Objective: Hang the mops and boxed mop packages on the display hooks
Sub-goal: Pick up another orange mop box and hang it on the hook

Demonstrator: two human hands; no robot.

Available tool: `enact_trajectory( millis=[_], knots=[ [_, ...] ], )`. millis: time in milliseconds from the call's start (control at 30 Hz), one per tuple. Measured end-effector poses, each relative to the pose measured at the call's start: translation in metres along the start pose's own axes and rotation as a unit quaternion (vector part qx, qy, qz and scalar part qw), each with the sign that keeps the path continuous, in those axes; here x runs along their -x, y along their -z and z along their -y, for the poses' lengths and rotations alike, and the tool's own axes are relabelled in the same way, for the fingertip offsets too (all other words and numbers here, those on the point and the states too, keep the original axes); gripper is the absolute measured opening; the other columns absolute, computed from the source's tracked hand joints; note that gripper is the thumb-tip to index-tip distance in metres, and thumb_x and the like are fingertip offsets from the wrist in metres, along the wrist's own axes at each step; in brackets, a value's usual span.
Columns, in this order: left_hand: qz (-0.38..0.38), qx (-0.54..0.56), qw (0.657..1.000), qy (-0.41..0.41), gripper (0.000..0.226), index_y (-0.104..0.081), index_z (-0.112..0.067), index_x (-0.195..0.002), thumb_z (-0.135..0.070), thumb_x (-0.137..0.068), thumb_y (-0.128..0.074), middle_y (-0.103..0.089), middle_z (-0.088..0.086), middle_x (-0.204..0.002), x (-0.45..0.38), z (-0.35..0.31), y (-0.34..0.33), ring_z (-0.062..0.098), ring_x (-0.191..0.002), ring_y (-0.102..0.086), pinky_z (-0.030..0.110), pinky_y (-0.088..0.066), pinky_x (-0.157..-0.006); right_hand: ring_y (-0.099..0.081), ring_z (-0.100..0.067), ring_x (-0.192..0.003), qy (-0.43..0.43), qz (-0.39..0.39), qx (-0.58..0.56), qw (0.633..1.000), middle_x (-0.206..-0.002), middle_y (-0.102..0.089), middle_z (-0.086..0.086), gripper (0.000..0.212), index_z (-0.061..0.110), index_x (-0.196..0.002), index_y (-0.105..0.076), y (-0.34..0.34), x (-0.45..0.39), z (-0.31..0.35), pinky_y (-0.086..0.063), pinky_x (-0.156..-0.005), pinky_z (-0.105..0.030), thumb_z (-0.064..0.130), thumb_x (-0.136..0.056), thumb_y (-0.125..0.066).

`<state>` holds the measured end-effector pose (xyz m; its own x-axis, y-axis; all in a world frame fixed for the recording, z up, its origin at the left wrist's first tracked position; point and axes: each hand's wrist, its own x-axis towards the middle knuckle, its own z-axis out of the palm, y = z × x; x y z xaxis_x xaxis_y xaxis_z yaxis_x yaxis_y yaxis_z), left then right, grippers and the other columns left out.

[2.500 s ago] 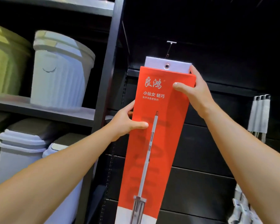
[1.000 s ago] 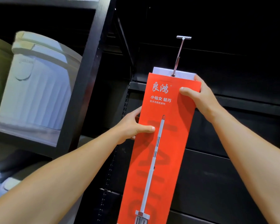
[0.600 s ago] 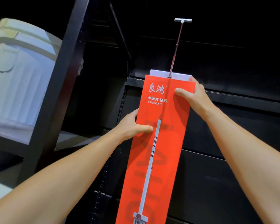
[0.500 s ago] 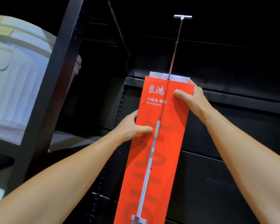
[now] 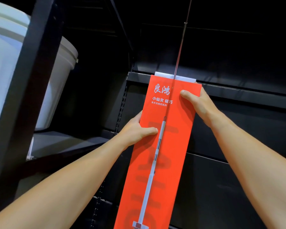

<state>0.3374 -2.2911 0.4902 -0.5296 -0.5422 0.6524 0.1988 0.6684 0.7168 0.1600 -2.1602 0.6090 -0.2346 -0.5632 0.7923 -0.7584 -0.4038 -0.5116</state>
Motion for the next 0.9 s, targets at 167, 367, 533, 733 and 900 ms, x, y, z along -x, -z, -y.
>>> enact_trajectory(
  millis=[167,367,533,733,900],
  knots=[
    [-0.001,0.0,1.0,0.003,0.044,-0.054,-0.044,-0.122,-0.036,-0.083,-0.073,-0.071,-0.017,-0.103,0.003,0.001,-0.001,0.006,-0.093,-0.069,0.03,-0.055,-0.083,-0.069,-0.01,-0.106,-0.006,-0.031,-0.016,0.999,-0.122,-0.068,0.006,0.038,0.033,-0.122,-0.057,-0.006,0.015,-0.004,-0.056,-0.094,-0.035,0.043,-0.088,-0.07],
    [-0.013,-0.03,0.999,-0.028,0.071,-0.026,-0.05,-0.146,-0.048,-0.088,-0.067,-0.06,-0.02,-0.128,0.018,0.007,-0.005,0.008,-0.114,-0.061,0.034,-0.051,-0.093,-0.055,-0.011,-0.126,-0.026,-0.093,0.051,0.994,-0.144,-0.051,0.008,0.071,0.035,-0.148,-0.039,-0.026,0.061,-0.025,-0.048,-0.101,-0.035,0.053,-0.086,-0.068],
    [-0.015,-0.068,0.997,-0.041,0.077,-0.02,-0.05,-0.148,-0.039,-0.089,-0.068,-0.056,-0.025,-0.129,0.034,0.015,-0.005,-0.001,-0.115,-0.058,0.031,-0.047,-0.095,-0.055,-0.007,-0.122,-0.024,-0.087,0.073,0.993,-0.143,-0.051,0.012,0.072,0.036,-0.151,-0.031,-0.043,0.105,-0.032,-0.044,-0.094,-0.023,0.036,-0.091,-0.07],
    [0.007,-0.13,0.991,0.007,0.096,-0.005,-0.046,-0.153,-0.029,-0.086,-0.071,-0.055,-0.011,-0.139,0.063,0.031,-0.007,0.014,-0.119,-0.059,0.035,-0.049,-0.098,-0.05,-0.013,-0.131,-0.071,-0.056,0.153,0.984,-0.15,-0.044,0.007,0.091,0.037,-0.157,-0.013,-0.057,0.153,-0.043,-0.048,-0.106,-0.041,0.03,-0.087,-0.073],
    [-0.004,-0.208,0.978,0.012,0.1,0.0,-0.046,-0.152,-0.02,-0.085,-0.07,-0.053,-0.004,-0.141,0.098,0.031,-0.006,0.019,-0.116,-0.06,0.041,-0.053,-0.096,-0.046,-0.025,-0.134,-0.08,-0.061,0.313,0.944,-0.161,-0.023,0.002,0.108,0.033,-0.158,0.002,-0.067,0.193,-0.026,-0.051,-0.09,-0.042,0.03,-0.084,-0.076]
  ],
)
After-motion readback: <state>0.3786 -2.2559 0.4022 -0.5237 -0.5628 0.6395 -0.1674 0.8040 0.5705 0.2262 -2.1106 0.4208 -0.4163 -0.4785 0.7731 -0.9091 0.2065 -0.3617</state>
